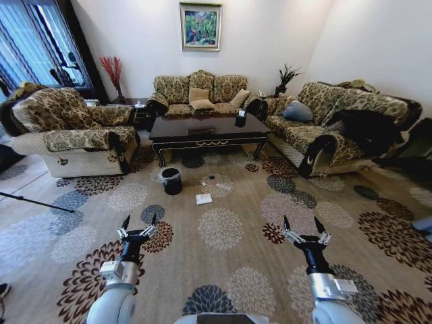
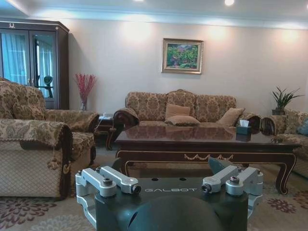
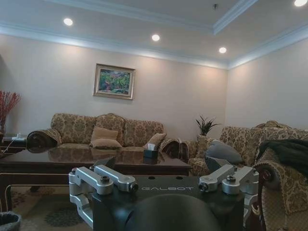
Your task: Move to the front of the table and pick up the trash from the floor, then place it into the trash bin.
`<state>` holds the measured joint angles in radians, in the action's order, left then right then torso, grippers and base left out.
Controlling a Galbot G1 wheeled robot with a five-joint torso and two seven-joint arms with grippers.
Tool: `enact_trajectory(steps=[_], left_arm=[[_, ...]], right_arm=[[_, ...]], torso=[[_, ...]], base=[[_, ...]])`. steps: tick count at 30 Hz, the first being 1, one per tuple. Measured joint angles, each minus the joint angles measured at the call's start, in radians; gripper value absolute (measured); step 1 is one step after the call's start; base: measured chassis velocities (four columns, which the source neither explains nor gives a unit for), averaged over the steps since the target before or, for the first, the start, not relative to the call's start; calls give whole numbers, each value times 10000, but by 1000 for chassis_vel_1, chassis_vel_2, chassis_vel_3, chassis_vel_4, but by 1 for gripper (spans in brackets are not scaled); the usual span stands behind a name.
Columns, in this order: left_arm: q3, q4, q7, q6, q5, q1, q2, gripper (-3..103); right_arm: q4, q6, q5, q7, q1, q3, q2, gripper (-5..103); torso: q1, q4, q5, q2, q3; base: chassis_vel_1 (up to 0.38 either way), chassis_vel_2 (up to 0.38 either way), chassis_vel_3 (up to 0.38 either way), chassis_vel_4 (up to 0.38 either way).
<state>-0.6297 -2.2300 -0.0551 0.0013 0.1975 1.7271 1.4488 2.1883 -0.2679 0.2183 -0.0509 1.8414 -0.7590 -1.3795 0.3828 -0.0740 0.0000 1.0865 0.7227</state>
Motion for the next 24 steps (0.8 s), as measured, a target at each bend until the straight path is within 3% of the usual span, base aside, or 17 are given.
enact_trajectory(steps=[8, 24], left_arm=[[51, 147, 6, -72, -75, 126, 11, 100], [197, 244, -5, -249, -228, 291, 66, 100]], right_arm=[[-174, -338, -36, 285, -31, 112, 58, 100], [-415, -160, -239, 87, -163, 181, 56, 100]], torso=[[-175, 0, 0, -396, -222], [-534, 0, 0, -1192, -659]], base=[[0, 0, 0, 0], [0, 0, 0, 0]])
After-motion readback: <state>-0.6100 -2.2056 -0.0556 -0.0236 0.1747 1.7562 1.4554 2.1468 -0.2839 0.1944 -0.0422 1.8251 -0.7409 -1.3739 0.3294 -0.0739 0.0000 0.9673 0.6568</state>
